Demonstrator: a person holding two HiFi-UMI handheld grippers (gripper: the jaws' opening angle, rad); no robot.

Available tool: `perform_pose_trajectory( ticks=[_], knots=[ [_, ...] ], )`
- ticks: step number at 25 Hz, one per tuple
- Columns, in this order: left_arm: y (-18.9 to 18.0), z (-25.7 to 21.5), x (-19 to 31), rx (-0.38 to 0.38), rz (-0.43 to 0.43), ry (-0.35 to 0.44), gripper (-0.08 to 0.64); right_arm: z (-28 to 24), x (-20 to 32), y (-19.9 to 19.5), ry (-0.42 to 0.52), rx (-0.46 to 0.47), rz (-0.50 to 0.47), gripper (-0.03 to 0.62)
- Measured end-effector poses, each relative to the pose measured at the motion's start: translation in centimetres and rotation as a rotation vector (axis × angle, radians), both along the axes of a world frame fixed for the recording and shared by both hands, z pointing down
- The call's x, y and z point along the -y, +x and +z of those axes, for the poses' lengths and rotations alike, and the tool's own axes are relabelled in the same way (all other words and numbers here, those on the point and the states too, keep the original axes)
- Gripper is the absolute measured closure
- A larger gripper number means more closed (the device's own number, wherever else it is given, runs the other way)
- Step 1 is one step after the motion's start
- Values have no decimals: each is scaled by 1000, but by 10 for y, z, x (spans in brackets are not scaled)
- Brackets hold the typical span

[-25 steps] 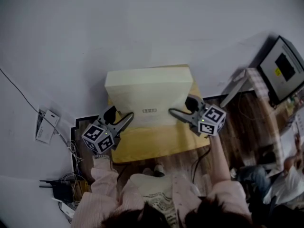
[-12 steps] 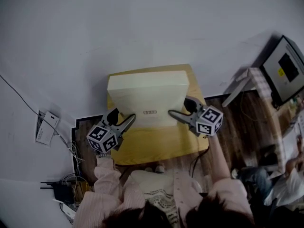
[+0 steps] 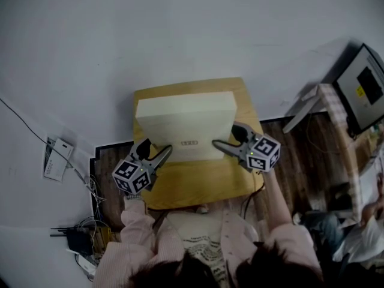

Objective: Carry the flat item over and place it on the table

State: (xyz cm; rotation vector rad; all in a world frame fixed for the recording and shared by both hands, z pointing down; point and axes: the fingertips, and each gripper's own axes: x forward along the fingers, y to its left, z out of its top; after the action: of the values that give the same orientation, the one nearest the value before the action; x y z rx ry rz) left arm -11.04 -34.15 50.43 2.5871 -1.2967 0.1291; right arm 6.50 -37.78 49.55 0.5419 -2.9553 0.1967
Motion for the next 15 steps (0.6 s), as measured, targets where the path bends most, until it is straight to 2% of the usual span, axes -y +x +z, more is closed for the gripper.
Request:
perform_pose_trajectory(
  ticks=[15],
  knots=[
    [7,18,-3,41,-12,-15,233,26,-4,8,-20,-5,1,284]
  ],
)
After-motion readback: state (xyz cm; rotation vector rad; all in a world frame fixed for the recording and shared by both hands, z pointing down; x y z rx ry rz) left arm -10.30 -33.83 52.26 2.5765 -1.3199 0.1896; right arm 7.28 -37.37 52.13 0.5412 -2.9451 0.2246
